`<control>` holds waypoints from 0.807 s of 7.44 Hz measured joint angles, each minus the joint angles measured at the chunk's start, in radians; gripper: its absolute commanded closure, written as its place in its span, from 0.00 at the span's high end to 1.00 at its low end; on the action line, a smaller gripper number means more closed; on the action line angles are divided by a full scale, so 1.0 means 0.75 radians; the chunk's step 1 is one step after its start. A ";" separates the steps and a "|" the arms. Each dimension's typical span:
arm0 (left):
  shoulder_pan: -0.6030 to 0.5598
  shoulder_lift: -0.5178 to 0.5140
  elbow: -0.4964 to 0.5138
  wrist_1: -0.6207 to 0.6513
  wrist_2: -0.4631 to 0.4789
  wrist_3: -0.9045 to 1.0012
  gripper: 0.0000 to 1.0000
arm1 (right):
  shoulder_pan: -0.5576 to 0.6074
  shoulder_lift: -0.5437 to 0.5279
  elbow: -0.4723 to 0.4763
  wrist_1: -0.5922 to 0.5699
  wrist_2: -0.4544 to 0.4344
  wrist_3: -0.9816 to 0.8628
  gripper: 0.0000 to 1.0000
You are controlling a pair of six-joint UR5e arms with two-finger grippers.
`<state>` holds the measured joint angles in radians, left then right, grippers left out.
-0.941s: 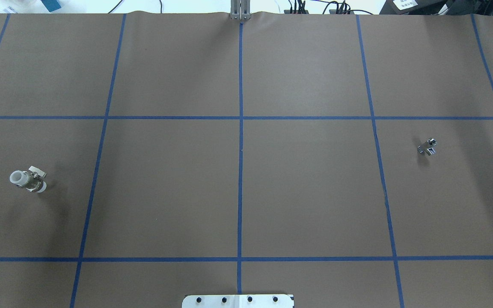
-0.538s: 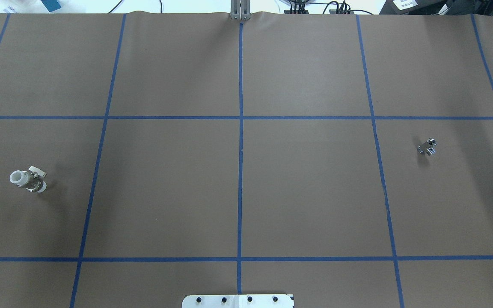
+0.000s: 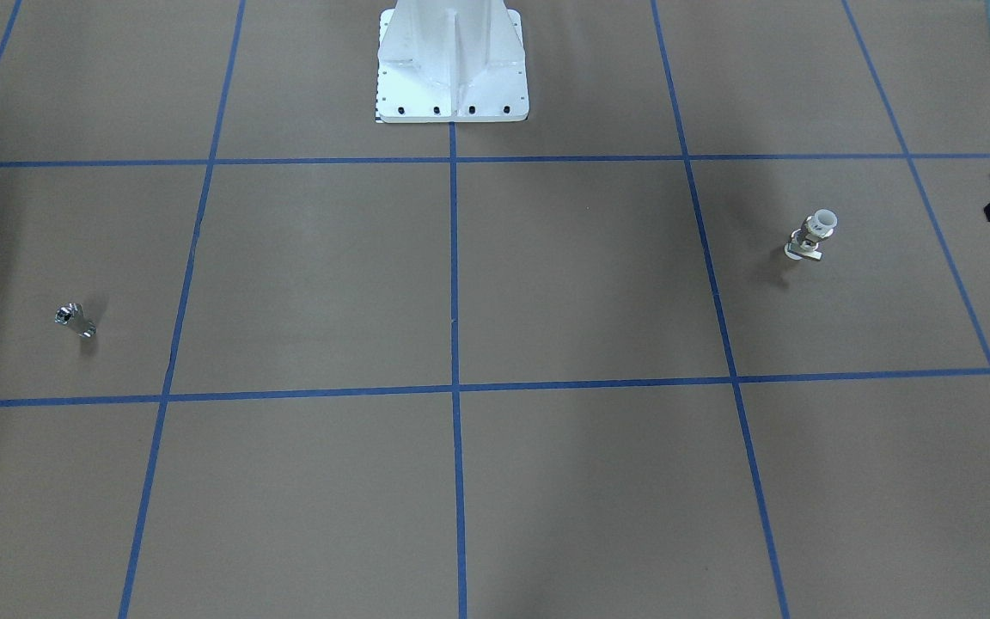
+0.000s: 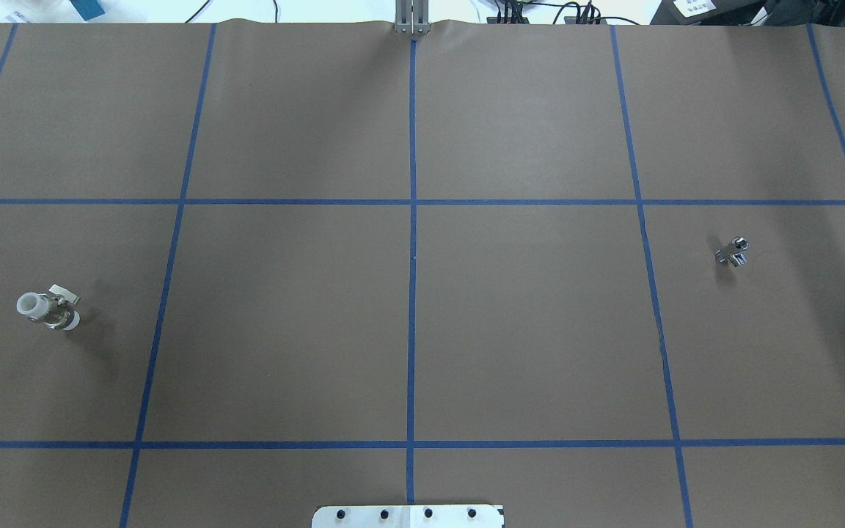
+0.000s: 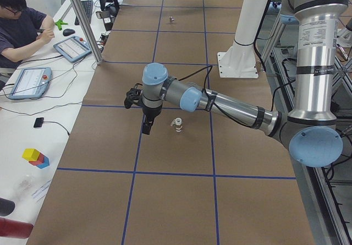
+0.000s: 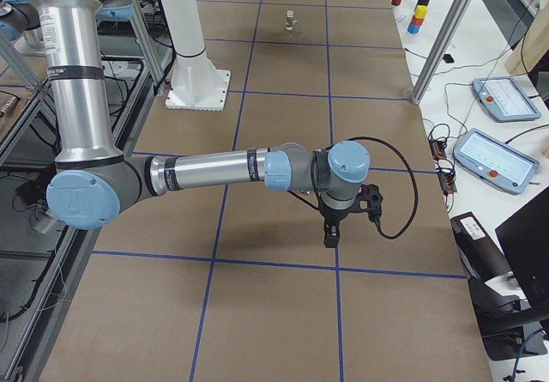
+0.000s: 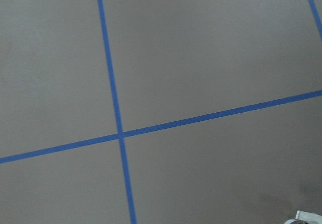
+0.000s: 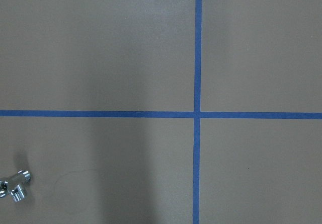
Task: Assemble PPR valve and pipe with both arms
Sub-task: 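Lower the left gripper onto the white pipe fitting and grasp it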
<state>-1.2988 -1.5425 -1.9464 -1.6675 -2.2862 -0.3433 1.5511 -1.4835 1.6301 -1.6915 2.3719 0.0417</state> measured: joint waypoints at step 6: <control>0.470 0.017 -0.076 -0.135 0.191 -0.357 1.00 | -0.006 -0.007 0.003 -0.001 0.063 0.007 1.00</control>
<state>-0.9466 -1.5299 -2.0035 -1.7690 -2.1431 -0.6112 1.5464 -1.4889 1.6326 -1.6919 2.4191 0.0473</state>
